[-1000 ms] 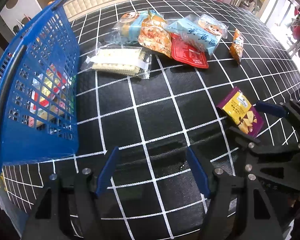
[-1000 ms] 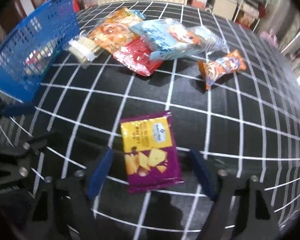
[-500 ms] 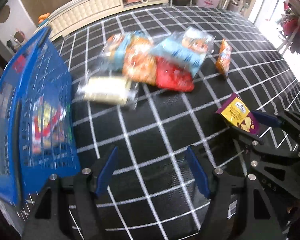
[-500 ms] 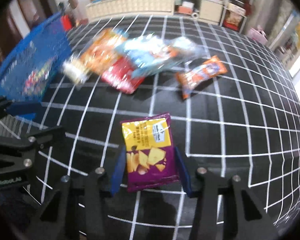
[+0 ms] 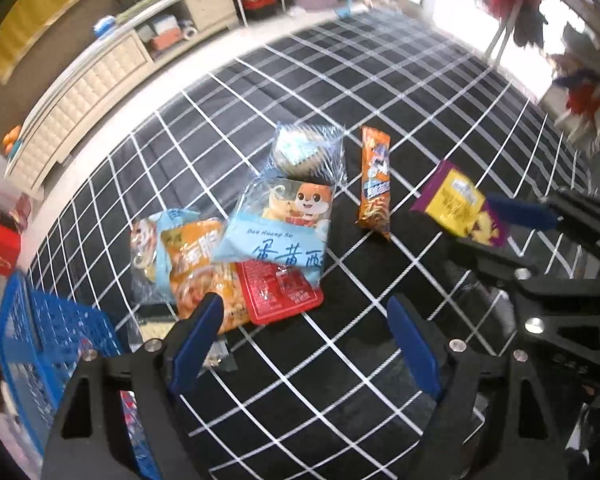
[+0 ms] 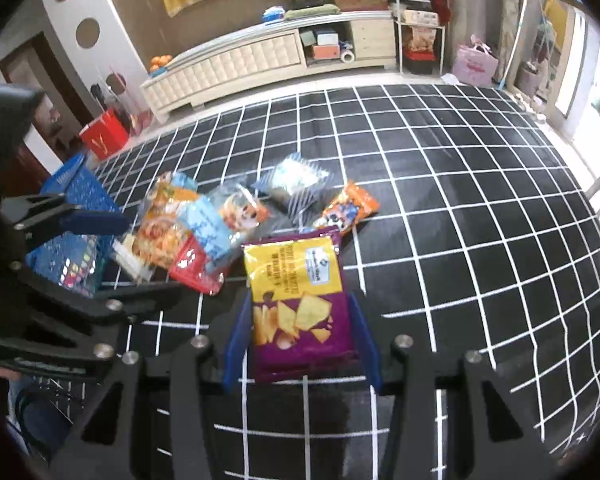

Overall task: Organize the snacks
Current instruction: 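Grasp the purple chips bag with the right tool while the left tool grasps the blue pastry bag, then carry both bags over the blue basket and release them inside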

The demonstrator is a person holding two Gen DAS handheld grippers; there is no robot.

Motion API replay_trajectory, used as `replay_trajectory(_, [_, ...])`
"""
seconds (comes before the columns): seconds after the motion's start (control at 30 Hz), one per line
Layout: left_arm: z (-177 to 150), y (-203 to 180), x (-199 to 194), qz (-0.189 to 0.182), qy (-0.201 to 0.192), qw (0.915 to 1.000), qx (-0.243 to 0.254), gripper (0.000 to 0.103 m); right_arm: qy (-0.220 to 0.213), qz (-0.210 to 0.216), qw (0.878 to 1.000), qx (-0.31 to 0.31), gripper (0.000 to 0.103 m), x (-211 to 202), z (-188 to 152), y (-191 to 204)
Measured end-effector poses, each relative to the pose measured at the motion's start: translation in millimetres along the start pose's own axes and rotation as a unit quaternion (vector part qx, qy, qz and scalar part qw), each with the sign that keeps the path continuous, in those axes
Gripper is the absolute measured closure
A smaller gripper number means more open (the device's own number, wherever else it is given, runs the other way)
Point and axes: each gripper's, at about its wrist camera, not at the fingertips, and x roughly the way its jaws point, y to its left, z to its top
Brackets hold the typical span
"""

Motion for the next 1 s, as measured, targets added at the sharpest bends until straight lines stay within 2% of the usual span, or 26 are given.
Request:
replay_trajectory(0.07, [9.8,-1.3,9.6,0.009,0.02,0.9997,0.012,0.021,-0.001,0.007,1.0,0.006,0.05,4.5,2.6,-3.3])
replay_trajectory(0.17, [23.2,0.9,21.4,0.028,0.021,0.9992,0.02,0.021,0.004,0.007,1.0,0.02,0.05,12.4,5.8,-9.9])
replay_trajectory(0.43, [52.6,1.3,57.6,0.028,0.041,0.998,0.038,0.021,0.018,-0.001,0.998,0.059,0.05,37.6,14.6,-20.3])
replay_trajectory(0.73, [64.8,9.8,90.6,0.038,0.057,0.9965,0.049,0.021,0.028,-0.01,0.999,0.045,0.05,58.3,20.0,-20.4])
replay_trajectory(0.9, [67.9,18.7,102.2,0.038,0.057,0.996,0.057,0.035,0.032,-0.007,0.999,0.042,0.05,64.8,18.2,-18.3])
replay_trajectory(1.0, [66.6,17.5,100.6,0.043,0.054,0.9961,0.056,0.039,0.031,-0.006,0.999,0.044,0.05,64.7,19.2,-17.9])
